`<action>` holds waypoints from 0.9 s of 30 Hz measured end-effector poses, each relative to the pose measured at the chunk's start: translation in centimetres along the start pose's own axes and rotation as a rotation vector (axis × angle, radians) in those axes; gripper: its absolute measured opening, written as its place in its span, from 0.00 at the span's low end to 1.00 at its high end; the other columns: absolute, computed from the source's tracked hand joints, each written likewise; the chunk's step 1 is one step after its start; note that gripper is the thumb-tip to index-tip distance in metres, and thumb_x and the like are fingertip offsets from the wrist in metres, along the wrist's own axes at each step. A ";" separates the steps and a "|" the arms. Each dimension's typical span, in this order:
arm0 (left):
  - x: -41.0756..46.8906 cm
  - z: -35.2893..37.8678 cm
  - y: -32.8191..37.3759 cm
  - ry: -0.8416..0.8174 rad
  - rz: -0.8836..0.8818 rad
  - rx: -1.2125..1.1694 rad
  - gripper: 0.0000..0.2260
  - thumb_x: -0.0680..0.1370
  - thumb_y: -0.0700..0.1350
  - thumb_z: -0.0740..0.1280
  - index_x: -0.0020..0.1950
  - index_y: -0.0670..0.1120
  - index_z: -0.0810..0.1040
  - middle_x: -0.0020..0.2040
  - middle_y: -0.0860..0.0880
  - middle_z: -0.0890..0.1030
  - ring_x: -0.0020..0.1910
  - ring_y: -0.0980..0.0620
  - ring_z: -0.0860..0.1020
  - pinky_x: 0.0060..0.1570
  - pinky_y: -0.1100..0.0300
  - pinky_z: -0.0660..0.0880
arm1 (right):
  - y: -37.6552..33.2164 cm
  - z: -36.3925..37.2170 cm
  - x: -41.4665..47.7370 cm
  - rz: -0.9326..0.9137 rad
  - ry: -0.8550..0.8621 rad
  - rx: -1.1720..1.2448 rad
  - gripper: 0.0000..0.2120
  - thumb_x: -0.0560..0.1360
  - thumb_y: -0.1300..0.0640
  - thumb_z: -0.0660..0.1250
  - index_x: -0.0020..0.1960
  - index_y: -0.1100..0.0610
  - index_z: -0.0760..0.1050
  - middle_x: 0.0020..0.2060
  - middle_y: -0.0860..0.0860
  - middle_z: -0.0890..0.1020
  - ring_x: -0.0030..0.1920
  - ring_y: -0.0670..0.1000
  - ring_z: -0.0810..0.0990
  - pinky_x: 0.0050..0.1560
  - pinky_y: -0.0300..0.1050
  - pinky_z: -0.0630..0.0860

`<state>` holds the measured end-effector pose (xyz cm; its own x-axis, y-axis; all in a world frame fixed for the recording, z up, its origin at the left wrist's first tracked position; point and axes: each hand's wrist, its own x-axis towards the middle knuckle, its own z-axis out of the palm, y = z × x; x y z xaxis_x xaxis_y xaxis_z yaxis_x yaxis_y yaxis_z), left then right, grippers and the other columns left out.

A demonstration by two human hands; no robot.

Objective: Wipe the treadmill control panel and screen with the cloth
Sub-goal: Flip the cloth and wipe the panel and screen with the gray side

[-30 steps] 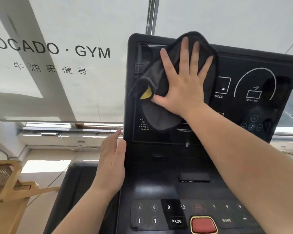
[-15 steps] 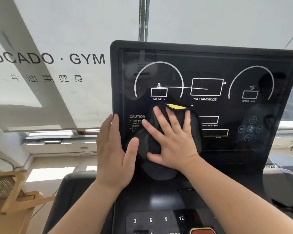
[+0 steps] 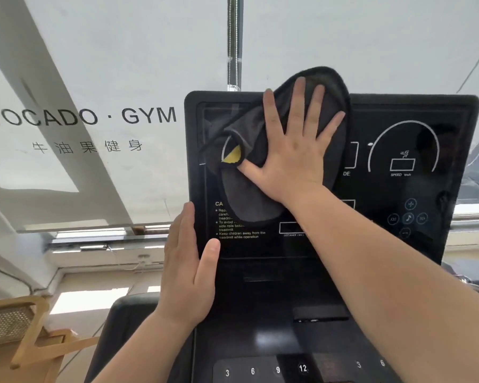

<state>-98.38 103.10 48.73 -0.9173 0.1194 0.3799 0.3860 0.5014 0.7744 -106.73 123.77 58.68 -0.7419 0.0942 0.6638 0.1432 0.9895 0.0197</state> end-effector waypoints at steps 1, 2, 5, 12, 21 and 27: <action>0.1 -0.1 -0.1 0.002 -0.001 0.001 0.36 0.80 0.68 0.46 0.82 0.49 0.54 0.81 0.52 0.60 0.80 0.54 0.56 0.77 0.44 0.58 | -0.8 0.4 -0.7 -0.036 0.000 0.006 0.55 0.70 0.20 0.57 0.85 0.49 0.46 0.83 0.64 0.45 0.81 0.71 0.42 0.72 0.83 0.42; 0.1 -0.1 -0.1 0.003 0.002 -0.004 0.37 0.80 0.69 0.45 0.82 0.48 0.54 0.81 0.51 0.61 0.80 0.53 0.57 0.77 0.43 0.59 | -1.5 0.8 -1.7 -0.078 -0.002 0.019 0.54 0.70 0.20 0.57 0.85 0.49 0.47 0.83 0.64 0.46 0.82 0.70 0.43 0.72 0.82 0.41; -0.1 0.3 -0.1 0.024 0.011 -0.009 0.37 0.80 0.69 0.45 0.82 0.47 0.56 0.80 0.50 0.62 0.80 0.52 0.57 0.77 0.43 0.59 | -1.9 2.2 -5.7 -0.201 -0.028 0.053 0.51 0.70 0.22 0.60 0.84 0.46 0.50 0.84 0.61 0.47 0.82 0.67 0.44 0.73 0.81 0.39; -0.1 2.0 0.5 0.081 0.035 0.098 0.37 0.81 0.67 0.46 0.83 0.45 0.51 0.82 0.48 0.57 0.81 0.54 0.52 0.77 0.65 0.45 | 2.4 4.6 -13.9 -0.272 -0.037 0.037 0.57 0.67 0.21 0.66 0.83 0.53 0.52 0.83 0.60 0.54 0.81 0.64 0.54 0.74 0.81 0.45; -0.1 0.8 0.1 0.043 -0.001 0.050 0.35 0.80 0.63 0.48 0.82 0.46 0.54 0.80 0.49 0.62 0.79 0.53 0.56 0.76 0.61 0.50 | 6.6 0.9 -4.9 0.063 -0.088 -0.023 0.70 0.59 0.16 0.64 0.84 0.59 0.47 0.81 0.70 0.45 0.79 0.76 0.42 0.72 0.83 0.41; -0.2 0.8 0.4 0.049 -0.007 0.054 0.35 0.80 0.64 0.48 0.82 0.46 0.54 0.81 0.49 0.61 0.80 0.54 0.56 0.78 0.55 0.53 | 2.1 0.2 -2.2 -0.029 -0.060 -0.006 0.67 0.61 0.15 0.60 0.84 0.57 0.46 0.81 0.69 0.45 0.80 0.75 0.41 0.72 0.83 0.42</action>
<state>-98.12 103.91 48.55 -0.9136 0.0739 0.3999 0.3723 0.5474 0.7495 -104.90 125.63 57.11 -0.7840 0.0724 0.6165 0.1253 0.9912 0.0430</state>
